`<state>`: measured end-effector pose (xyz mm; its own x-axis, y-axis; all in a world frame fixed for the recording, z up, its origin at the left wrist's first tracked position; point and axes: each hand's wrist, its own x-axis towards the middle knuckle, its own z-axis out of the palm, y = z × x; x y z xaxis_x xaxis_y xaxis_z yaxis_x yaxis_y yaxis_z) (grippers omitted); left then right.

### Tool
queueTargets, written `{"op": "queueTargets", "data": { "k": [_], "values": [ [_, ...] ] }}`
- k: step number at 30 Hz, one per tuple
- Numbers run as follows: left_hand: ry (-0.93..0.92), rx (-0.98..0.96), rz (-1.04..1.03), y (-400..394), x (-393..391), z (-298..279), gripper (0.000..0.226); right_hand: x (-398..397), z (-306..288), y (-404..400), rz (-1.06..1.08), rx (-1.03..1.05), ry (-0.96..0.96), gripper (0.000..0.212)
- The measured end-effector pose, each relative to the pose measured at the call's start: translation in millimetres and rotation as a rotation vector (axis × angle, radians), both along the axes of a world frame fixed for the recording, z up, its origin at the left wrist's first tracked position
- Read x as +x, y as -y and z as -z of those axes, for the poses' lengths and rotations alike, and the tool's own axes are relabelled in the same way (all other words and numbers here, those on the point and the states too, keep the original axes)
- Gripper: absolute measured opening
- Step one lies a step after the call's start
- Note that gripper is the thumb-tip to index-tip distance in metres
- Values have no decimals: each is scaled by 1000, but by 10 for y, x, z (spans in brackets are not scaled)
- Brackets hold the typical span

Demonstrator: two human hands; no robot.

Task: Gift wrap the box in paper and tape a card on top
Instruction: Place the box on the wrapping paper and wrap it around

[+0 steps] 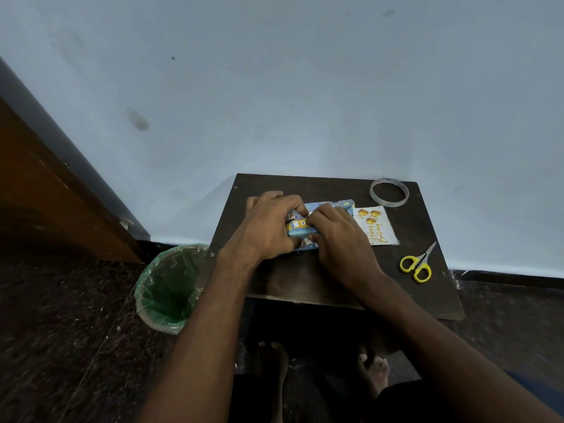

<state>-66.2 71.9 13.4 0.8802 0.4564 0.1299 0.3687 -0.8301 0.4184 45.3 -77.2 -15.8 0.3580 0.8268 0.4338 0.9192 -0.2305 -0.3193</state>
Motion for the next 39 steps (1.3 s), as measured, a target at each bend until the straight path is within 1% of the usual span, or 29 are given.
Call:
{"op": "queueTargets", "data": {
  "k": [2,4,5,6,7,8,9,11,12,13,14,16,18,20,25,28,31,35,37,39],
  "values": [
    [-2,3,9,20,-2,-24,47,-46,-3,1,42,66,7,24],
    [13,8,21,29,-2,-33,46,-146,-37,16,134,196,29,13],
    [43,21,25,35,-1,-39,45,-220,-54,29,189,247,-6,10],
    [95,23,19,38,-6,-50,44,-312,-60,44,253,270,-92,16],
    [162,16,1,36,-17,-69,45,-404,-56,60,293,264,-239,23],
    [219,5,-25,27,-28,-92,47,-466,-42,58,297,236,-453,30],
    [261,7,-46,16,-45,-114,50,-505,-34,45,273,219,-743,32],
    [296,22,-54,0,-57,-129,52,-532,-51,-3,193,264,-1389,24],
    [296,16,-45,1,-57,-119,52,-507,-45,-25,171,311,-1620,22],
    [292,1,-37,6,-53,-106,52,-473,-25,-40,167,356,-1769,23],
    [283,-20,-38,9,-45,-84,52,-446,-16,-54,179,395,-1859,24],
    [246,-75,-41,16,-37,-44,51,-409,-2,-79,223,458,-1902,31],
    [213,-117,-25,12,-33,-21,51,-359,-13,-99,241,525,-1930,30],
    [201,-146,-8,-11,-31,-10,51,-303,-40,-104,237,566,-2004,30],
    [186,-180,-10,-69,-41,-20,53,-294,-71,-100,211,515,-2103,45],
    [174,-134,-8,-34,-30,-10,62,-296,-105,-93,190,499,-2087,47],
    [173,-98,-14,-17,-19,-18,65,-272,-116,-89,200,510,-2060,61],
    [156,-243,19,-85,-52,-48,66,-110,-64,-81,269,651,-2059,88],
    [153,-281,28,-108,-66,-59,67,21,-72,-66,244,681,-2064,89],
    [136,-285,24,-112,-71,-67,68,98,-130,-58,194,625,-2017,80]
  ]
}}
